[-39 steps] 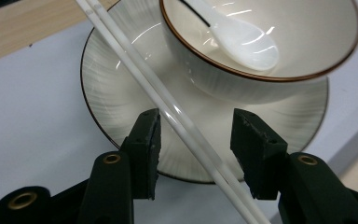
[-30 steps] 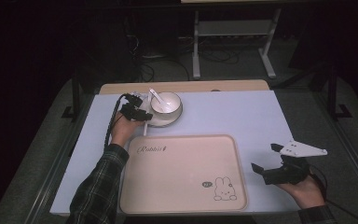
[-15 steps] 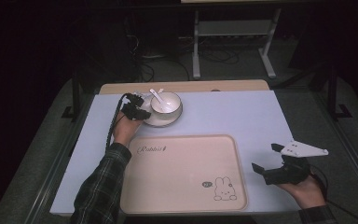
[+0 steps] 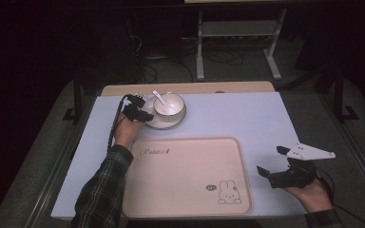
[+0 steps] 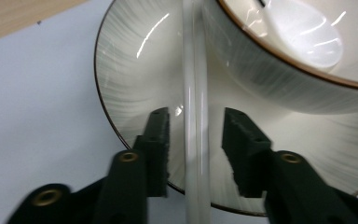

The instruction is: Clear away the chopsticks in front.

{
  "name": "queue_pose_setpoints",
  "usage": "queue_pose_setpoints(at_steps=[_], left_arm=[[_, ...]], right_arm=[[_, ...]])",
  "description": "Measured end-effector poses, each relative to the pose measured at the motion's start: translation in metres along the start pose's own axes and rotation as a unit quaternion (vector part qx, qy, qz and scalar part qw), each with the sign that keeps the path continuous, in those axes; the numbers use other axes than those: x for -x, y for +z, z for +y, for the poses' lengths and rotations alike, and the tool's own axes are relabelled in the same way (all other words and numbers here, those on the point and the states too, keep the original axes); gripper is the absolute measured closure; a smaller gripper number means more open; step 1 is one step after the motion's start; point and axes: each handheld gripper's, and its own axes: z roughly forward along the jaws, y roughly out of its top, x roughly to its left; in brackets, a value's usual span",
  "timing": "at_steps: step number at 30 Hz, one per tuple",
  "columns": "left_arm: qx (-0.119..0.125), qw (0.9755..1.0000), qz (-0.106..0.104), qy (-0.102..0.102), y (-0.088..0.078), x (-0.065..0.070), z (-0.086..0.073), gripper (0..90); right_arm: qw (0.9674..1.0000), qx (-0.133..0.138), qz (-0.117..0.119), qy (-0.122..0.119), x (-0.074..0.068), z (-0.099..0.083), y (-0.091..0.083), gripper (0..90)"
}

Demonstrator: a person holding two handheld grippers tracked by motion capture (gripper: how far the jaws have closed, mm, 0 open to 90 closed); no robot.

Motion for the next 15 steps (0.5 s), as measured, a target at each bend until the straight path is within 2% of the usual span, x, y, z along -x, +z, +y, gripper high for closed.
queue_pose_setpoints(at_steps=[3,7,11,15], left_arm=[[0.005,0.9999,-0.002,0.009,-0.010,-0.001,0.001,53.9],[0.021,0.9997,-0.003,0.010,-0.030,-0.006,-0.001,54.0],[0.025,0.9995,-0.010,0.015,-0.046,-0.012,-0.009,61.3],[0.017,0.9994,-0.022,0.018,-0.050,-0.015,-0.018,66.0]], right_arm=[[1.0000,0.000,-0.001,0.000,0.000,0.000,0.000,0.0],[1.0000,0.001,-0.002,-0.002,0.000,0.000,-0.001,0.0],[1.0000,0.002,-0.002,-0.002,-0.001,0.000,-0.001,0.0],[1.0000,-0.001,-0.002,-0.003,-0.002,0.000,0.000,0.0]])
